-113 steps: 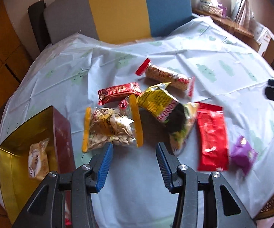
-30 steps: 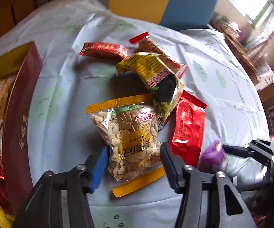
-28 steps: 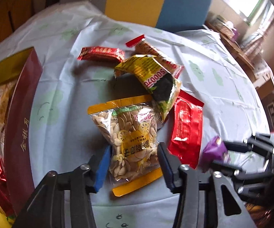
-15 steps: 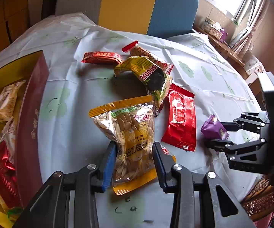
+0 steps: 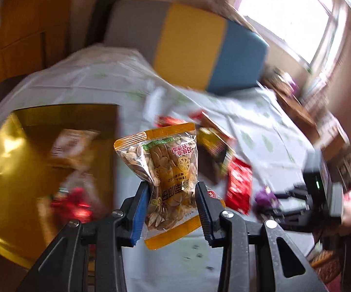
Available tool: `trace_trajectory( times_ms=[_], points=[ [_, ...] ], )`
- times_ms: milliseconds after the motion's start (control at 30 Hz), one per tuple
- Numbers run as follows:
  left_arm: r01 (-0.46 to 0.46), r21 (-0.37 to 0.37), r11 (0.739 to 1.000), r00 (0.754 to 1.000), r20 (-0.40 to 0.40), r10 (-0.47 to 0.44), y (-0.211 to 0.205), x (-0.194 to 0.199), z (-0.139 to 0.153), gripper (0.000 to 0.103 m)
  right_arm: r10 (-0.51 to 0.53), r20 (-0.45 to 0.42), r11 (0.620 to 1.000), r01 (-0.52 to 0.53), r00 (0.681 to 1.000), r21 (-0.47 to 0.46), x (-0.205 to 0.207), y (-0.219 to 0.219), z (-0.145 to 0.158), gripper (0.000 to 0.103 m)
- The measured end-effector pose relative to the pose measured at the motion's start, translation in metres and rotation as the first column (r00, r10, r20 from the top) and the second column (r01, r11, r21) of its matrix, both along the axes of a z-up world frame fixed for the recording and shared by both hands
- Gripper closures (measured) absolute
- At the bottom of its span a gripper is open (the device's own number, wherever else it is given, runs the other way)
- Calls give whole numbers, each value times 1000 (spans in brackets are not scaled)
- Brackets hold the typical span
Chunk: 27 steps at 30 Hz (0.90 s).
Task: Organize snacks
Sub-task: 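Carry the seed bag into the tray with left tool while right tool grasps purple pack, then carry the purple candy pack into the gold tray and open the right tool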
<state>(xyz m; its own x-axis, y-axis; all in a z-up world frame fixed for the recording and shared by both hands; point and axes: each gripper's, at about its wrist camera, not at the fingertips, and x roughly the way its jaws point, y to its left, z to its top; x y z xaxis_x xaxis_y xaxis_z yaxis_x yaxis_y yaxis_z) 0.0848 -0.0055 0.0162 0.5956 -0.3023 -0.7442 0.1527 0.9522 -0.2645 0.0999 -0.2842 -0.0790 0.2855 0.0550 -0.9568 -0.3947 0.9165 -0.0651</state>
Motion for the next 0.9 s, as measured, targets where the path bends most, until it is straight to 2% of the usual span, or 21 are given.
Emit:
trace_trajectory(
  times_ms=[100,200,333,467,533,633,900],
  points=[
    [-100,4,995,995,10,100,34,6,4,64,4,7,1000,-4,1000,-4,-2,1,0,59],
    [-206,45,977,978,-9,207,66,15,-1,64,9,12,1000,-9,1000,-8,-3,2,0,59],
    [-283,91,955,958,-15,286,91,26,-8,63,14,16,1000,-14,1000,-10,-4,2,1,59],
    [-352,164,922,933,-12,359,106,31,-18,60,20,21,1000,-19,1000,-13,-4,2,1,59],
    [-367,177,913,926,-27,377,113,31,-24,60,22,22,1000,-22,1000,-14,-4,2,1,59],
    [-363,170,916,925,-53,377,114,29,-33,60,26,24,1000,-25,999,-16,-5,2,1,59],
    [-308,205,929,945,-44,323,90,12,-39,60,29,25,999,-28,999,-18,-5,3,1,59]
  ],
)
